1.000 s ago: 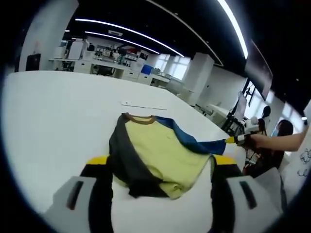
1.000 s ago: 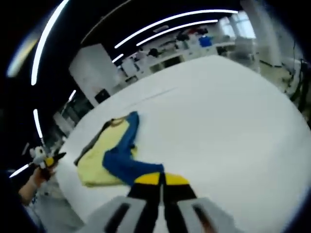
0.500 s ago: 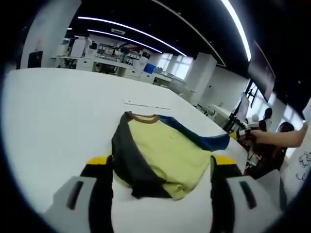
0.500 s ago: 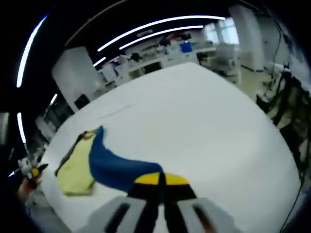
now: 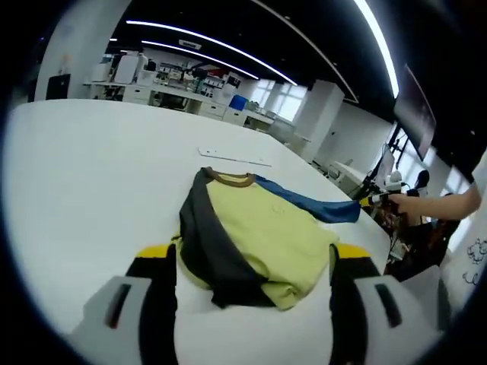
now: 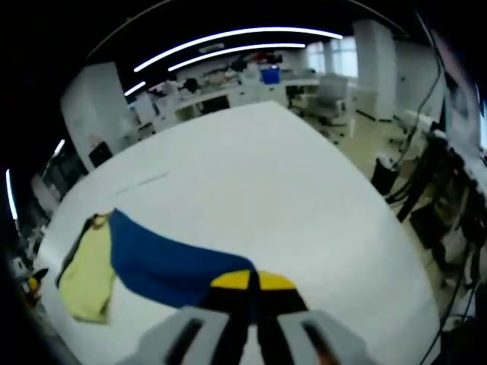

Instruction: Fold the garment on the visible template until the final outline fits inside the template.

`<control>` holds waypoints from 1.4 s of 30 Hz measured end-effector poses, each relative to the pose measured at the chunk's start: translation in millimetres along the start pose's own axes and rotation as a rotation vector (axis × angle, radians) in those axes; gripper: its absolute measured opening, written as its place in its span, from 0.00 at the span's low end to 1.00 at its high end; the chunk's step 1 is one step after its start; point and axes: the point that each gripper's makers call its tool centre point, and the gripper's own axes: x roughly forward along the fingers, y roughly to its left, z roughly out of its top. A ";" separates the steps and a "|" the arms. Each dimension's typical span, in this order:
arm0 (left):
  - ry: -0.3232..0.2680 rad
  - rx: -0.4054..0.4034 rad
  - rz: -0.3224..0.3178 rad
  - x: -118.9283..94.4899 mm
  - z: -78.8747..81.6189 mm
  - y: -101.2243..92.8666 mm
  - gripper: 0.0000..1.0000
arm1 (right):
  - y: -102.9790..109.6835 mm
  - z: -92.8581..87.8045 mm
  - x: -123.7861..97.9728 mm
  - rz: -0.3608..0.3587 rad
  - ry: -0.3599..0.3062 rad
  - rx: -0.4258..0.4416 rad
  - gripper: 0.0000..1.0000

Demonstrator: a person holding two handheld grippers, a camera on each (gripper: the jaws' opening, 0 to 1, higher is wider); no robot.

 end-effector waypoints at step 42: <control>0.029 -0.067 0.053 6.0 -21.4 20.3 0.79 | -39.3 -18.9 61.0 -0.139 0.219 -0.073 0.06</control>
